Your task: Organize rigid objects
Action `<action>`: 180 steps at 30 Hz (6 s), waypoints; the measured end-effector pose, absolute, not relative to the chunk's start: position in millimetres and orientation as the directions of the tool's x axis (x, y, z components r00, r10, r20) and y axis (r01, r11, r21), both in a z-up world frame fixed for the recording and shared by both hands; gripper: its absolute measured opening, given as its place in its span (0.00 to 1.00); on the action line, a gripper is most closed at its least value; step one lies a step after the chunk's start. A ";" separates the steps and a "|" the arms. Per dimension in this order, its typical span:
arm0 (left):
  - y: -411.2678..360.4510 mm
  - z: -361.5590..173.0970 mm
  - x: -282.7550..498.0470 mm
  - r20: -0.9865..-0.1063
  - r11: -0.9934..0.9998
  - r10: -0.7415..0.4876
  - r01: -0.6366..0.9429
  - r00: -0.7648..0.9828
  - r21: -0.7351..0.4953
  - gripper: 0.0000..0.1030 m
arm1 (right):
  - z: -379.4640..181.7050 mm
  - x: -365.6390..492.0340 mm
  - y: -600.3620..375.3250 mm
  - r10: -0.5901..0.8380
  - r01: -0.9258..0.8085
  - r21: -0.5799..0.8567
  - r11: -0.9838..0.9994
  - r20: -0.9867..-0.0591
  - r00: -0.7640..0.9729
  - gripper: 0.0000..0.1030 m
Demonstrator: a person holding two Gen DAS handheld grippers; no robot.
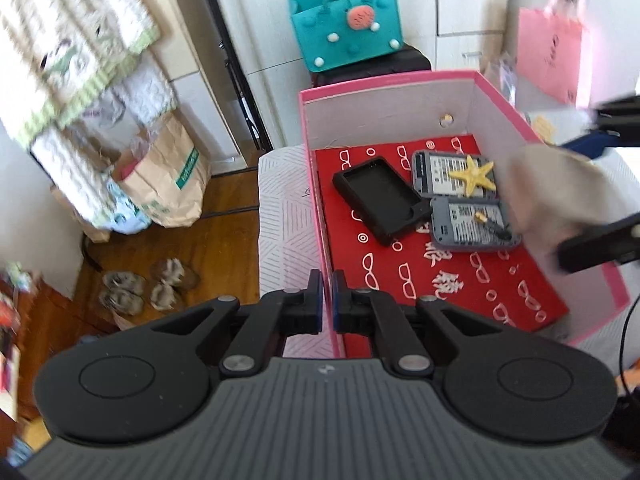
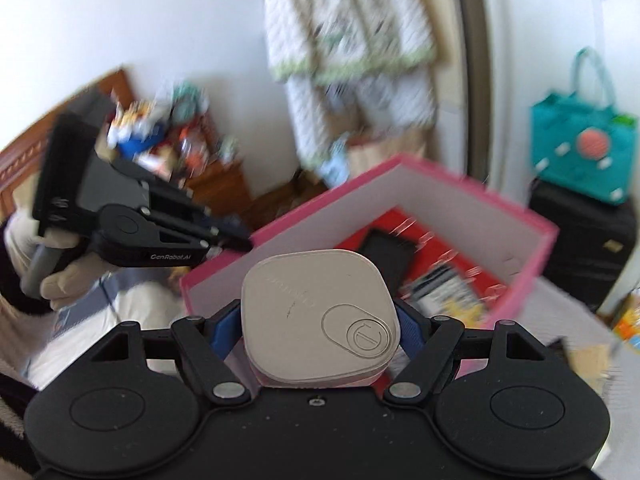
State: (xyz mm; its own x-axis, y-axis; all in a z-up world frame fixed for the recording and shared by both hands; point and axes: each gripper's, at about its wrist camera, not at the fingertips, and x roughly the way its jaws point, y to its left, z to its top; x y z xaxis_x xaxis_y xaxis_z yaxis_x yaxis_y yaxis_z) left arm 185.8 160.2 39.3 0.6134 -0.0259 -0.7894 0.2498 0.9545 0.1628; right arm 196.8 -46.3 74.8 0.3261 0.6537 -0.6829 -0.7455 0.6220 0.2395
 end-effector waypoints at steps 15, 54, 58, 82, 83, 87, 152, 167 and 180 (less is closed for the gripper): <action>169.3 39.5 178.2 -0.775 0.947 -0.084 0.292 0.626 0.133 0.04 | -2.1 281.1 19.6 0.619 -0.510 0.553 0.659 -0.784 -0.052 0.79; 147.5 53.5 196.4 -0.678 0.954 -0.138 0.282 0.722 0.105 0.07 | 77.1 157.8 -127.1 0.560 -0.622 0.133 0.772 -0.604 0.567 0.91; 160.1 52.7 208.4 -0.697 0.973 -0.071 0.202 0.713 0.107 0.27 | 62.3 162.2 -144.2 0.561 -0.586 0.184 0.789 -0.602 0.568 0.91; 170.0 -0.8 248.3 -0.724 0.992 -0.071 0.127 0.686 0.022 0.02 | 11.4 134.0 -173.4 0.387 -0.466 0.023 0.885 -0.592 0.706 0.91; 169.9 -0.8 248.5 -0.725 0.992 -0.071 0.125 0.685 0.021 0.02 | 8.0 134.3 -171.1 0.377 -0.473 0.003 0.881 -0.608 0.699 0.91; 169.4 -0.3 249.4 -0.724 0.992 -0.071 0.125 0.686 0.021 0.03 | -6.6 133.7 -167.3 0.397 -0.499 0.040 0.866 -0.661 0.636 0.91; 152.6 -1.5 243.5 -0.698 0.979 0.011 0.133 0.716 0.152 0.05 | 38.7 299.8 10.0 0.580 -0.623 0.257 0.738 -0.715 0.391 0.29; 152.4 -1.6 243.8 -0.697 0.977 0.013 0.139 0.717 0.160 0.05 | 58.5 276.2 -53.8 0.528 -0.506 0.250 0.825 -0.659 0.536 0.38; 150.5 -0.2 241.8 -0.680 0.975 0.021 0.136 0.733 0.177 0.05 | 31.8 202.3 -177.0 0.289 -0.288 0.108 0.951 -0.635 0.716 0.57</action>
State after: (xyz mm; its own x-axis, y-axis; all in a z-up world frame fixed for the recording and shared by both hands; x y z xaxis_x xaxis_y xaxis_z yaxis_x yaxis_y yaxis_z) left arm 241.8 150.5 -0.2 0.7325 0.0211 -0.6804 0.1360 0.9748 0.1767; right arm 202.3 -177.0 31.8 0.7163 0.2890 -0.6351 -0.2884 0.9514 0.1077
